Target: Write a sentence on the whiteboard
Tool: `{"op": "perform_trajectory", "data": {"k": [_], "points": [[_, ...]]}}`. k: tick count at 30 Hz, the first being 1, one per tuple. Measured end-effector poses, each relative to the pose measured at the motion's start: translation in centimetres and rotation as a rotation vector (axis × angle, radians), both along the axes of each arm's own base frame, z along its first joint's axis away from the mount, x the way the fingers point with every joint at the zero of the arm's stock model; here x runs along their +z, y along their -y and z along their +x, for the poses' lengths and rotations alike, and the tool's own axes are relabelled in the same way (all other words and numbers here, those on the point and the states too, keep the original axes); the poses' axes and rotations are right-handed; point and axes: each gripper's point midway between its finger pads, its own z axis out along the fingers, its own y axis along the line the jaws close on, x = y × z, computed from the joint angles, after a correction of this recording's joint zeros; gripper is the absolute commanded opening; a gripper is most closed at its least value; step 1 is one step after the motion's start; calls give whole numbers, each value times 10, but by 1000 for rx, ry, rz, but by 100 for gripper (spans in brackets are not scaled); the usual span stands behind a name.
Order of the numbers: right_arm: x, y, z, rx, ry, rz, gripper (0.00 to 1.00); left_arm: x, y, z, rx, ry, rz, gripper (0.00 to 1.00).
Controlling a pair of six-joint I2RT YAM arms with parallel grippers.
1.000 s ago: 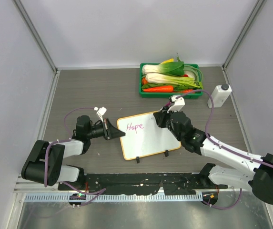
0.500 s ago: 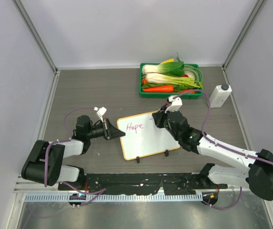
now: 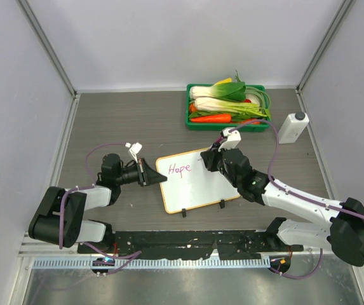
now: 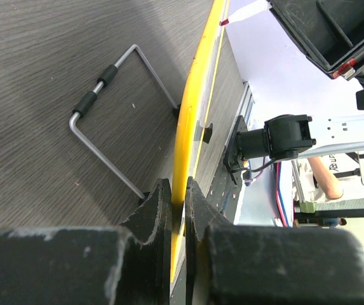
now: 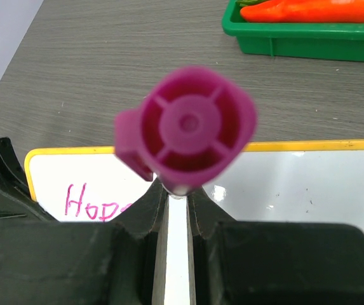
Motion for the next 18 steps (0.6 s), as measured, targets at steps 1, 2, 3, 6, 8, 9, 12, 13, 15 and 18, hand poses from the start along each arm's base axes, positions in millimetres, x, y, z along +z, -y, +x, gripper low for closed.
{"op": "perform_trajectory", "data": {"k": [1,2,3,6,8,9,12,13,15,18], "points": [[-1,0,-1,4,-2,0,1,0,0,0,0,0,0,0],[-2,-1,-1,7,-5,2,2,0,0,0,0,0,0,0],[-2,-1,-2,9,-6,3,1,0,0,0,0,-1,0,0],[-3,-1,-4,16,-7,7,1,0,0,0,0,0,0,0],[-5,0,-6,20,-12,8,1,0,0,0,0,0,0,0],[-5,0,-7,24,-14,8,1,0,0,0,0,0,0,0],[-7,0,-10,33,-18,7,1,0,0,0,0,1,0,0],[-8,1,-11,37,-23,5,1,0,0,0,0,1,0,0],[-11,2,-14,46,-30,3,1,0,0,0,0,0,0,0],[-15,3,-19,58,-41,4,1,0,0,0,0,0,0,0]]}}
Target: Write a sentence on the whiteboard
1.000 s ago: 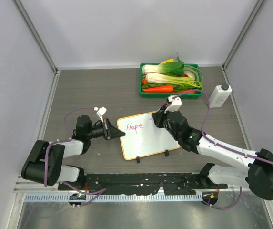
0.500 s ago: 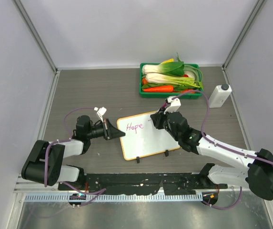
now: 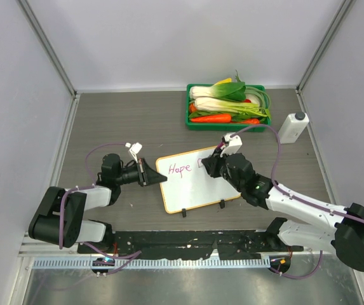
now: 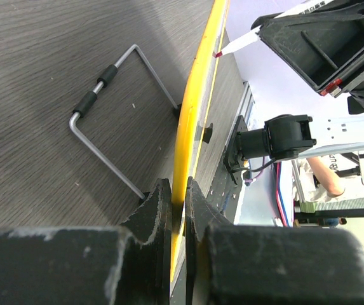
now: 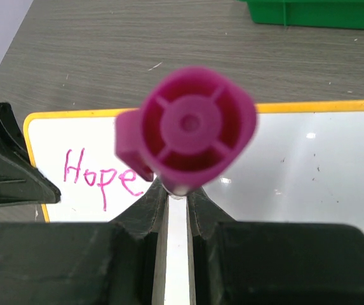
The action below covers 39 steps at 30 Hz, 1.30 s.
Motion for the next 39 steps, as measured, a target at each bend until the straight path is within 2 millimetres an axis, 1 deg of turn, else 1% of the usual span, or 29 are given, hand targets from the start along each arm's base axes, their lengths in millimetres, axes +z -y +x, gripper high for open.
{"op": "perform_trajectory", "data": {"k": [11,16,19,23,27,29,34,39], "points": [[-10,-7,-16,59,-33,-4,1,0,0,0,-1,2,1,0],[-9,-6,-19,70,-36,-2,1,0,0,0,-1,5,0,0],[-3,-6,-20,71,-25,11,1,0,0,0,-1,5,0,0],[6,-7,-18,67,-10,26,1,0,0,0,-1,5,0,0],[14,-12,-11,58,3,35,2,0,0,0,-1,5,0,0],[12,-14,-8,54,3,32,1,0,0,0,-1,5,0,0],[2,-11,-4,24,-9,1,1,1,0,0,-1,5,0,0],[2,-8,-1,4,-5,-5,2,0,0,0,-1,5,1,0]]}}
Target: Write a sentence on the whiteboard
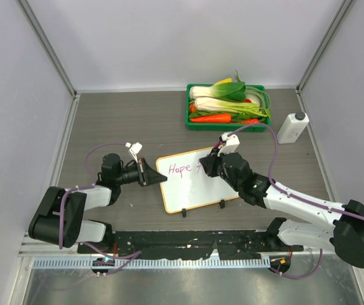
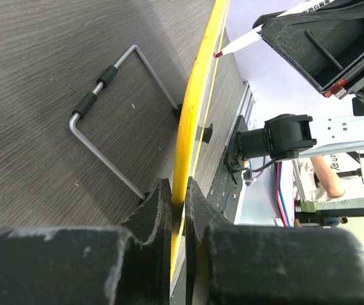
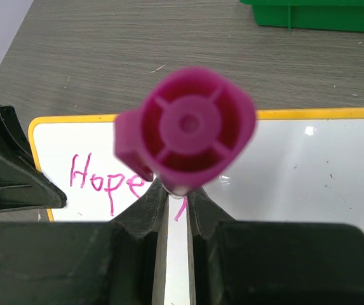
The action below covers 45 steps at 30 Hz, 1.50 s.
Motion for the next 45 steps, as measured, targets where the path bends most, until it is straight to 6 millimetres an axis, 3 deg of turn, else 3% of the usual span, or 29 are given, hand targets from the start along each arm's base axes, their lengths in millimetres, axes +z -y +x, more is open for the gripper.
{"op": "perform_trajectory", "data": {"k": [20,29,38,45], "points": [[4,13,5,-63,20,-19,1,0,0,0,0,0,0,0],[31,21,1,-72,80,34,1,0,0,0,0,0,0,0],[8,20,7,-88,41,-28,1,0,0,0,0,1,0,0],[6,21,8,-98,40,-35,1,0,0,0,0,0,0,0]]}}
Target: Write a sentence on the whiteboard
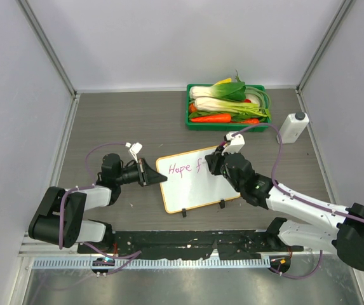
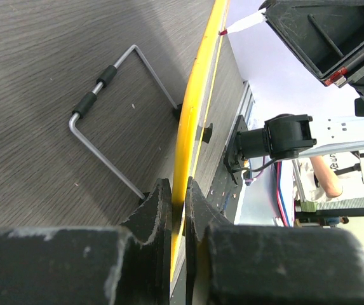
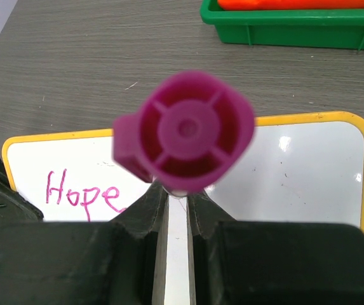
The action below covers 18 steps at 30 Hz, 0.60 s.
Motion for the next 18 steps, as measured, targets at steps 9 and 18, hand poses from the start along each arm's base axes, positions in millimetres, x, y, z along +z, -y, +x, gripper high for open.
{"op": "perform_trajectory", "data": {"k": [9,18], "points": [[-3,-4,-3,31,-14,1,1,0,0,0,0,0,0,0],[-9,-4,-10,51,-30,-3,2,0,0,0,0,0,0,0]]}}
